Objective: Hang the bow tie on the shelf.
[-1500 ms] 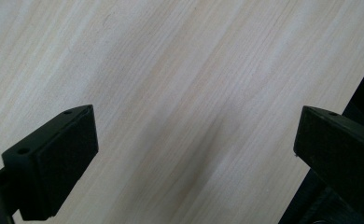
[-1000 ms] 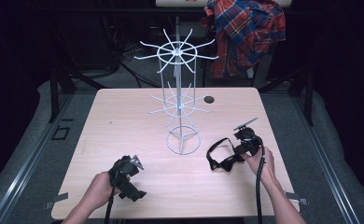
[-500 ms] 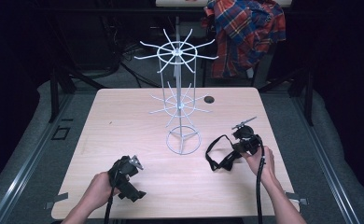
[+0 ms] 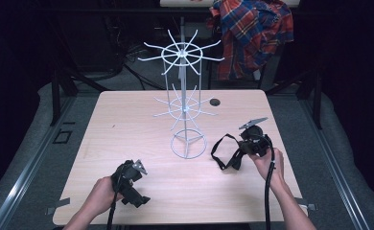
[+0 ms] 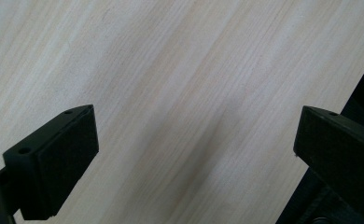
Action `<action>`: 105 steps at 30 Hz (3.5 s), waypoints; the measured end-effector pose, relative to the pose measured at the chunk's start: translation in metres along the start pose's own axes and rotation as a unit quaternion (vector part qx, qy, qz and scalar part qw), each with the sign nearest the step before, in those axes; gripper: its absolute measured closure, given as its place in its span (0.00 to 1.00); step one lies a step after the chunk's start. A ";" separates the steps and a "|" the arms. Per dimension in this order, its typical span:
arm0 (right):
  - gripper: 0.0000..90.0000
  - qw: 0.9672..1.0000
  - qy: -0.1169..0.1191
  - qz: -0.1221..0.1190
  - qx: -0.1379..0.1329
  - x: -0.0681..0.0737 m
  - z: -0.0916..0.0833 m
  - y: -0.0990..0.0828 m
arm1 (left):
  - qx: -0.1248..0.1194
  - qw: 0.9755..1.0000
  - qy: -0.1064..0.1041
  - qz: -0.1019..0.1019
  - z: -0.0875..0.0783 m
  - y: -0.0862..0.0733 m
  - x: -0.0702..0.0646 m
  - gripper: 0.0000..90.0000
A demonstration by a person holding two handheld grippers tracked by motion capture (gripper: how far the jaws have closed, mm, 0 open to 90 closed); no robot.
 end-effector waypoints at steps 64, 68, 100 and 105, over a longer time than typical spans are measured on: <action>1.00 0.992 -0.025 -0.064 -0.110 0.030 -0.066 0.050 | -0.001 1.000 -0.001 0.002 -0.001 0.001 0.000 0.00; 1.00 0.991 -0.025 -0.067 -0.115 0.033 -0.069 0.055 | -0.002 1.000 -0.002 -0.001 -0.001 0.001 -0.001 0.00; 1.00 0.986 -0.023 -0.068 -0.150 0.036 -0.080 0.091 | -0.005 1.000 -0.004 0.002 0.000 0.004 -0.001 0.00; 1.00 0.987 -0.022 -0.060 -0.150 0.031 -0.078 0.096 | -0.002 1.000 -0.006 0.006 0.000 0.004 -0.001 0.00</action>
Point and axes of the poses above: each handheld gripper's, and its own axes: z roughly forward along the jaws, y roughly out of its top, x roughly to its left, the point moved 8 cm from there along z, roughly forward along the jaws, and after that the axes turned 1 degree about -z, right-handed, at the moved point
